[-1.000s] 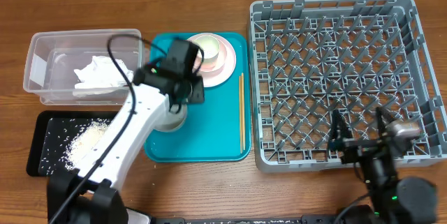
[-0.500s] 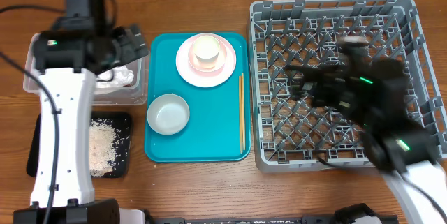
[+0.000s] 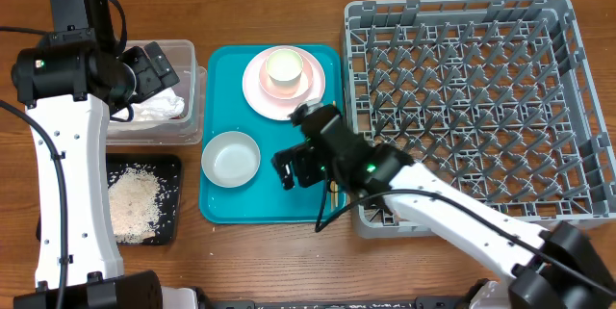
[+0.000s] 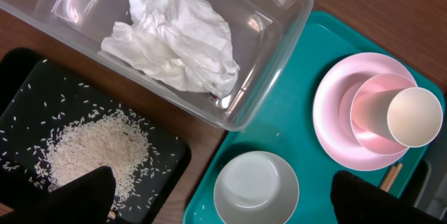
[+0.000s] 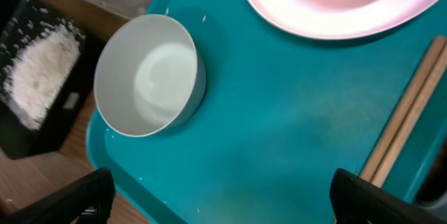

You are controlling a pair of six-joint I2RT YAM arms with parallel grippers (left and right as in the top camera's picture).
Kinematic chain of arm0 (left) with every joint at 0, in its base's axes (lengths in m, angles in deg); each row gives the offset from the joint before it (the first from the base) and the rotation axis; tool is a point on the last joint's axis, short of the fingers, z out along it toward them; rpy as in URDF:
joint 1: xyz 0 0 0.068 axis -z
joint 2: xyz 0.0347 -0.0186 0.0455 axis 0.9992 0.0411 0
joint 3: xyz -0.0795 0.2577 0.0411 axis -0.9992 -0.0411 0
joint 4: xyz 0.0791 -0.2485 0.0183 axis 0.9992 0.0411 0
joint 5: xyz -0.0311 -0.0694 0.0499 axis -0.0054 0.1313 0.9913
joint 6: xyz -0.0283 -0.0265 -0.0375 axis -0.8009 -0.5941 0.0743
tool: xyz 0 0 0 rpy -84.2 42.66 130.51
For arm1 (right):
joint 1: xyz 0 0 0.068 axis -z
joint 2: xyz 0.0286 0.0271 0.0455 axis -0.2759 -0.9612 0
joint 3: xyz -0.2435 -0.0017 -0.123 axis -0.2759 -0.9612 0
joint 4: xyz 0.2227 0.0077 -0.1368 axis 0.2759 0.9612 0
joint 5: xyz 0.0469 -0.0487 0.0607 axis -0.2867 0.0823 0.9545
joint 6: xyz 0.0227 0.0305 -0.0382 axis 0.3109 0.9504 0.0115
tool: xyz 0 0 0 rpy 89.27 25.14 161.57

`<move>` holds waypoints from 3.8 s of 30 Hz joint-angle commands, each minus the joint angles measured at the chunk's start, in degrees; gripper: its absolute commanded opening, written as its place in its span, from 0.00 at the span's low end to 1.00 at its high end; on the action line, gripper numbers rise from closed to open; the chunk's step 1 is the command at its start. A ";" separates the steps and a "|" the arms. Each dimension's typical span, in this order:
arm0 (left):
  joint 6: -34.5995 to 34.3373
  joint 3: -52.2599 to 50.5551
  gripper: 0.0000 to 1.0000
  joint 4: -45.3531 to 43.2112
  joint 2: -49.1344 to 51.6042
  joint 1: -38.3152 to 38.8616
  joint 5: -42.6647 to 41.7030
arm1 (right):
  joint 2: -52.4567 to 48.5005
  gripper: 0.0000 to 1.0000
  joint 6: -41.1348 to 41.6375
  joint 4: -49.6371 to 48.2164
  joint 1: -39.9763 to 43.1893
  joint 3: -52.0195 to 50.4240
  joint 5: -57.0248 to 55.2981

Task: Sort waste into correct bins and load items into the dishwasher
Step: 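Move the left arm back and reach the right gripper to the chopstick, then grasp the wooden chopstick with the right gripper and lift it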

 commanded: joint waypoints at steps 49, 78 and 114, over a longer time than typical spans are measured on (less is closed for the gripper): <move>0.31 0.94 1.00 0.11 0.02 -0.22 0.31 | -18.78 0.51 19.76 -5.86 -0.28 0.90 -14.82; 0.31 0.94 1.00 0.09 0.02 -0.22 0.31 | -17.99 0.38 13.27 -1.95 -0.50 5.97 -18.10; 0.31 0.94 1.00 0.11 0.02 -0.22 0.31 | -20.81 0.18 15.26 1.07 -0.55 5.33 -14.88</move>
